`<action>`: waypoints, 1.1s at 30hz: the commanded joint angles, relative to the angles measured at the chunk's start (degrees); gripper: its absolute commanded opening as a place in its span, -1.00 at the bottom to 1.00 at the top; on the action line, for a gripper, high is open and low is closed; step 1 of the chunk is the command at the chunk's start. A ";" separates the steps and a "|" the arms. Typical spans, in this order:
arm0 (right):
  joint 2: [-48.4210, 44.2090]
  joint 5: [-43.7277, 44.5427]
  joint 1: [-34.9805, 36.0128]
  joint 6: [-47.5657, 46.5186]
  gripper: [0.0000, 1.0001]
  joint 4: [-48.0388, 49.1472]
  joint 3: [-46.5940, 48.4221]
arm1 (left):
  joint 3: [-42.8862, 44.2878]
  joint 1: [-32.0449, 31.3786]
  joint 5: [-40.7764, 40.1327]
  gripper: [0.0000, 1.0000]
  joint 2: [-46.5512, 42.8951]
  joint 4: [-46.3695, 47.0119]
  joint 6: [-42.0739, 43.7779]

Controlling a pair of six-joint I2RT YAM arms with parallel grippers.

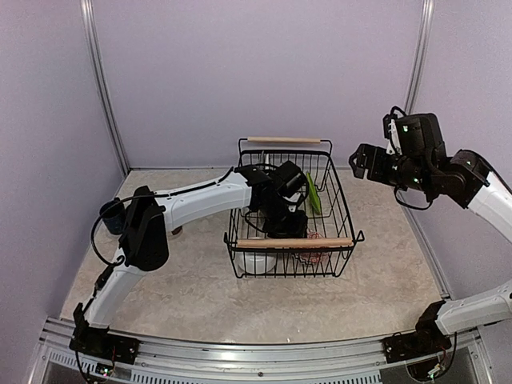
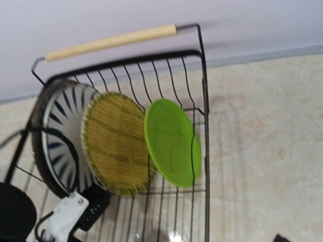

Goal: Unload the mixed dishes from the dish rack
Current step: Grab the bowl from the dish rack, then place the bowl at the corner of the board.

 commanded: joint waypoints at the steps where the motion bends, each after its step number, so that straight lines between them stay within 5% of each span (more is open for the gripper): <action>1: -0.36 -0.13 0.39 0.10 0.85 0.97 -3.23 | 1.36 -0.11 -3.78 -0.11 2.37 -4.77 2.23; 9: 0.02 -1.45 0.31 -0.13 0.85 2.63 -4.80 | 3.10 -0.03 -3.20 -1.00 0.66 -5.87 5.19; 17: -0.79 -0.40 0.32 0.55 0.85 1.65 -5.05 | 5.44 1.00 -1.60 -1.00 -5.81 -6.32 8.46; 25: -2.35 0.27 0.36 1.54 0.86 2.35 -6.12 | 5.69 6.05 -0.66 -1.00 -21.39 -6.68 12.45; 33: -0.15 -1.22 0.33 0.84 0.86 3.80 -5.46 | -13.64 17.16 -7.62 -1.00 -40.58 -3.97 11.33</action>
